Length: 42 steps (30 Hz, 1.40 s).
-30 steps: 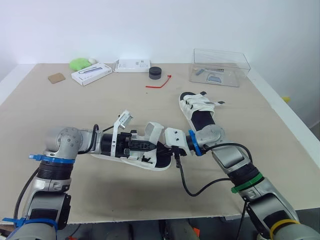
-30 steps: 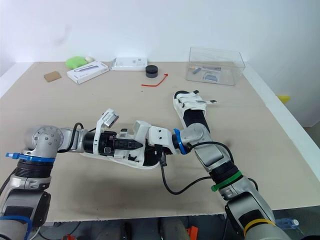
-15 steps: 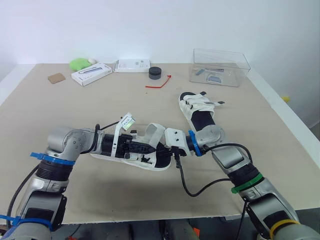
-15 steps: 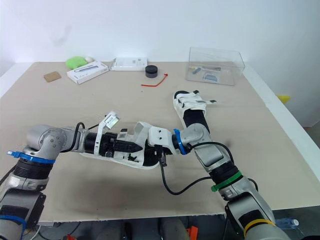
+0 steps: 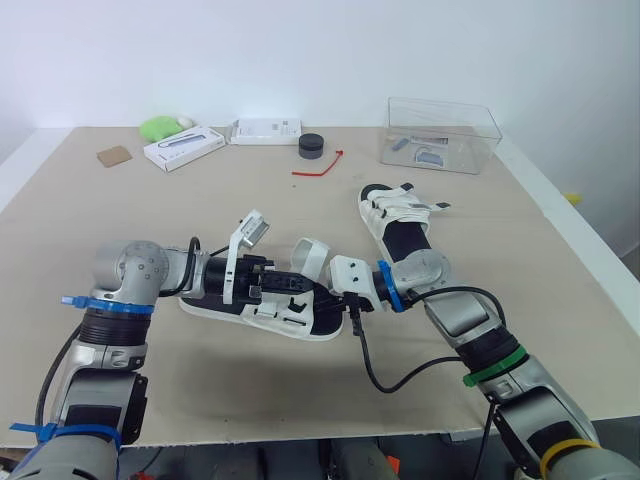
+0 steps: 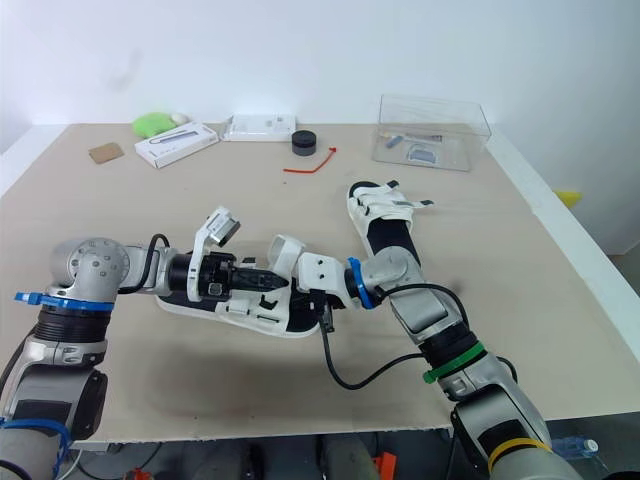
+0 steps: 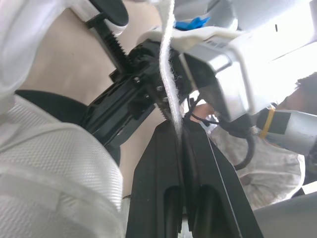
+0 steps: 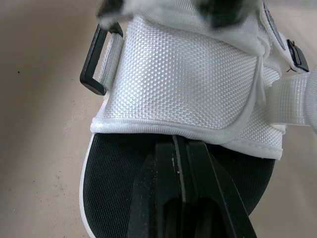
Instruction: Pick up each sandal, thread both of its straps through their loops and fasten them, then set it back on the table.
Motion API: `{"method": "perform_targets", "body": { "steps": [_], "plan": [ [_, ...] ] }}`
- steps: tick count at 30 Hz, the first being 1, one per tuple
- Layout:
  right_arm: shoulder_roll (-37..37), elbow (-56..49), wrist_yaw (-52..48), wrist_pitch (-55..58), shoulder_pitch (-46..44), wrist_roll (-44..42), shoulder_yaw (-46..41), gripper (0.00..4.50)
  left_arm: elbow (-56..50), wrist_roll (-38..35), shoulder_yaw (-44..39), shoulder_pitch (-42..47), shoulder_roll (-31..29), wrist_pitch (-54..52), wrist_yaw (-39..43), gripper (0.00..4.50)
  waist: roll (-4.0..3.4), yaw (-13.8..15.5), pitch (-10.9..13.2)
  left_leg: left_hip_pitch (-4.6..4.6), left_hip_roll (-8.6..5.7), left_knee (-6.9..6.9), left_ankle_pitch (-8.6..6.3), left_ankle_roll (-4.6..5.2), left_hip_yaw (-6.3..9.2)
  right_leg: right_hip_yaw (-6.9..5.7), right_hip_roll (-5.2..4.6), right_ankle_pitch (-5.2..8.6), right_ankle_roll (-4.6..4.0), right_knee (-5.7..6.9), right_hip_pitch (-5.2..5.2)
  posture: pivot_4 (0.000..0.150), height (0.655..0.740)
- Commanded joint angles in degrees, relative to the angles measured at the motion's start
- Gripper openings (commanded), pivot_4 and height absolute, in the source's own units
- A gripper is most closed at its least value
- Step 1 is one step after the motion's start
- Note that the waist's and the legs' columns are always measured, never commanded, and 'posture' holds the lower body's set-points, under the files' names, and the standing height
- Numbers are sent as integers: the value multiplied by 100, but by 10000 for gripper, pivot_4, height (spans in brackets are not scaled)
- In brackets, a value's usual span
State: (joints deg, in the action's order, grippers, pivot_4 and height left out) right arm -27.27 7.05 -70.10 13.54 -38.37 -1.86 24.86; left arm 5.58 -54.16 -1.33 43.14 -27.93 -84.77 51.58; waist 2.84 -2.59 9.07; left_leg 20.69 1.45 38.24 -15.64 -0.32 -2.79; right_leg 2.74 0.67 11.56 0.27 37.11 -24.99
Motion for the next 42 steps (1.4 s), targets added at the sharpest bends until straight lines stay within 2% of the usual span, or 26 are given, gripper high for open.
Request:
{"method": "perform_targets", "body": {
  "steps": [1, 8, 22, 35, 42],
  "plan": [
    [-59, 297, -31, 100, 116, 292, 279, 0, -266, -217, -166, 179, -1, -266, -66, 1163, 0, -1, 0, 0, 0, 0, 0, 0, -1, 1, 0, 0, 0, 0, 0, 1500, 7400],
    [-32, 313, -4, 114, 108, 291, 281, 0, -670, -37, 40, -246, -6, -120, -232, 1163, 0, -3, 1, 1, 1, -2, 0, -1, -2, 4, -4, 0, 0, 0, -3, 1500, 7400],
    [-58, 298, -4, 112, 131, 290, 280, 0, -83, 392, 213, -197, -87, 451, -239, 1163, -1, 0, 0, -3, 3, 0, 1, 0, -1, 1, 1, -1, -2, 0, 0, 1500, 7400],
    [-53, 311, -3, 96, 130, 294, 286, 0, -465, 457, 780, -398, -518, 526, 222, 1163, -1, -1, 0, -3, 3, -3, 0, 0, -2, 2, 2, 1, -4, 0, -1, 1500, 7400],
    [-51, 312, 0, 75, 134, 299, 294, 0, -529, 535, 912, -481, -525, 649, 266, 1163, -3, -1, -2, -3, 3, -4, 0, 0, -2, 1, 2, 2, -6, 0, -1, 1500, 7400]
  ]
}}
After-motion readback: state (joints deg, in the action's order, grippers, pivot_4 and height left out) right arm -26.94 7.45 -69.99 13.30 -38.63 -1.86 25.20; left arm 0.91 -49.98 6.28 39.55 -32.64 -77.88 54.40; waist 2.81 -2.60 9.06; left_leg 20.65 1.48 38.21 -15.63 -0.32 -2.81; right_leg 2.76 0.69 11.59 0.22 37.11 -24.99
